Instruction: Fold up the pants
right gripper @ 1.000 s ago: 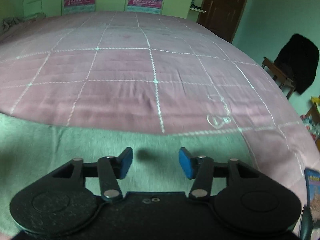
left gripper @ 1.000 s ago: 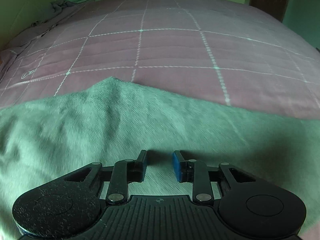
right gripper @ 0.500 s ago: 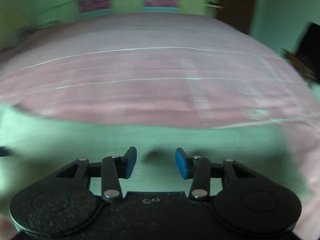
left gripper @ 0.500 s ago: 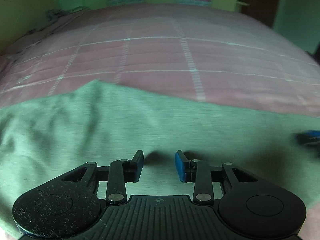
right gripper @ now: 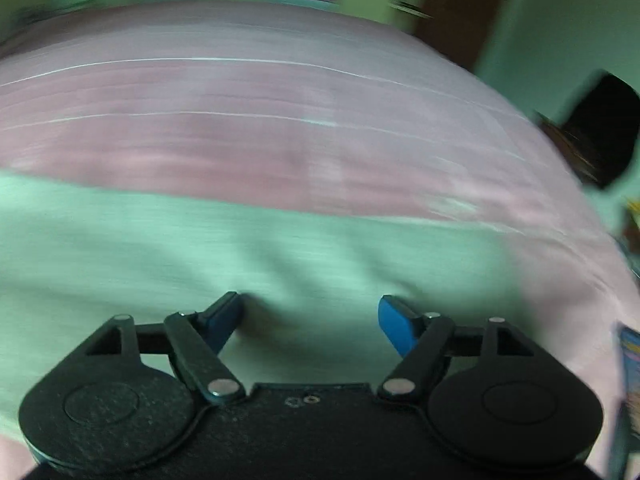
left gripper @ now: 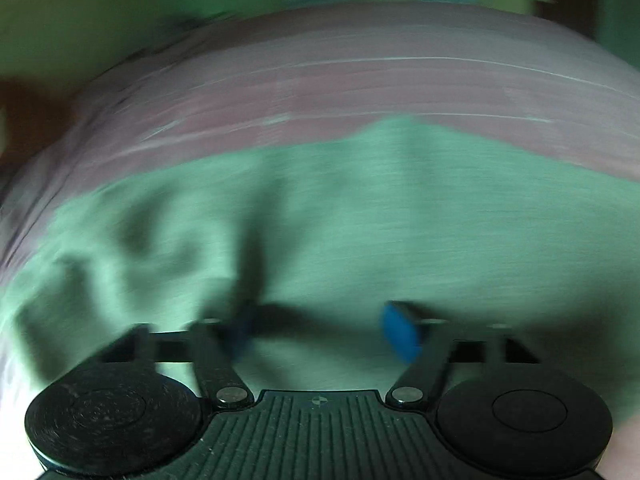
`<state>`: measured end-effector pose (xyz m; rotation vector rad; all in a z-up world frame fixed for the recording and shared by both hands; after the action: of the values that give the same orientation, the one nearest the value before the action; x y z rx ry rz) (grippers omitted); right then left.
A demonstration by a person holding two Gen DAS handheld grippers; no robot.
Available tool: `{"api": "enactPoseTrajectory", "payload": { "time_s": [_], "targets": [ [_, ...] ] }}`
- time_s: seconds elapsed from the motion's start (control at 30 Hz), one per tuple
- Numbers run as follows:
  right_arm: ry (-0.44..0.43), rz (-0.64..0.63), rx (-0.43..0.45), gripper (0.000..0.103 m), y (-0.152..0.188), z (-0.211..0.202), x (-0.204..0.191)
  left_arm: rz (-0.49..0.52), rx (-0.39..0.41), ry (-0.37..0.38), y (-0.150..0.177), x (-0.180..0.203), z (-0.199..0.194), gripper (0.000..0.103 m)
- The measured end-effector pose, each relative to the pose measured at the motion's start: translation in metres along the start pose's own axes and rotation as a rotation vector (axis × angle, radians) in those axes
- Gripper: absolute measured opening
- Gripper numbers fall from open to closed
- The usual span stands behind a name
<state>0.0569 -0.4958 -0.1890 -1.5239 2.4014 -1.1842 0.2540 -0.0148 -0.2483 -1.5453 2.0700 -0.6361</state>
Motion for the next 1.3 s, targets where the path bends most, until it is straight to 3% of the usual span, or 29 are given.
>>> {"api": "enactPoseTrajectory", "payload": {
  "time_s": [0.03,0.07,0.13,0.2,0.23,0.3,0.4,0.5,0.53,0.63,0.7,0.73,0.9,1.07,1.17,1.3],
  "targets": [
    [0.028,0.031,-0.016,0.074,0.001,0.004,0.017,-0.060,-0.014,-0.011,0.004,-0.016,0.002,0.094],
    [0.043,0.061,-0.029,0.074,0.004,0.006,0.032,-0.097,-0.019,-0.012,0.007,-0.026,0.002,0.094],
    [0.063,0.059,-0.043,0.073,0.005,0.003,0.040,-0.084,-0.020,-0.024,0.010,-0.024,-0.003,0.094],
    [0.041,0.056,-0.042,0.049,0.002,-0.008,0.028,-0.092,-0.022,-0.005,0.008,-0.014,-0.015,0.088],
    [0.005,0.080,-0.041,0.047,0.001,-0.016,0.023,-0.094,-0.015,0.034,0.007,-0.006,-0.022,0.087],
    [-0.081,0.102,-0.013,0.047,0.002,-0.033,0.007,-0.069,0.012,0.104,0.006,0.021,-0.038,0.087],
    [-0.169,0.024,0.025,0.046,0.007,-0.058,-0.031,-0.032,0.011,0.216,0.009,0.069,-0.052,0.087],
    [-0.200,-0.031,0.025,0.047,0.017,-0.066,-0.057,0.013,-0.011,0.288,0.022,0.113,-0.056,0.087],
    [-0.186,-0.049,0.015,0.047,0.022,-0.064,-0.060,0.033,-0.040,0.282,0.030,0.123,-0.053,0.087],
    [-0.145,-0.039,0.006,0.057,0.032,-0.054,-0.046,0.035,-0.023,0.248,0.039,0.128,-0.051,0.087],
    [-0.135,0.013,-0.011,0.046,0.029,-0.057,-0.031,0.016,-0.033,0.259,0.030,0.128,-0.055,0.087],
    [-0.139,0.032,-0.003,0.046,0.028,-0.061,-0.025,0.013,-0.028,0.277,0.027,0.130,-0.058,0.087],
    [-0.121,0.005,-0.020,0.047,0.036,-0.049,-0.013,0.043,-0.019,0.306,0.014,0.164,-0.067,0.087],
    [-0.103,0.073,0.011,0.051,0.032,-0.060,0.007,0.074,-0.030,0.335,0.008,0.204,-0.067,0.087],
    [-0.096,0.036,-0.022,0.050,0.040,-0.043,0.017,0.091,-0.047,0.349,0.008,0.223,-0.064,0.087],
    [-0.092,0.127,-0.016,0.057,0.038,-0.049,0.042,0.128,-0.055,0.322,0.014,0.233,-0.056,0.087]
  ]
}}
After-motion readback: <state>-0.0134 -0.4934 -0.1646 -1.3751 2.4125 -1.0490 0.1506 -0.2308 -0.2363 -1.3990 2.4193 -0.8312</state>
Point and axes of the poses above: each gripper's, at about its wrist camera, not at the fingertips, and z roughly the way its jaws point, x to its right, y to its underside, the point moved 2 cm from there along z, roughly the way its jaws point, and after that the axes turned 5 degrees about y, right-handed, at the moved point
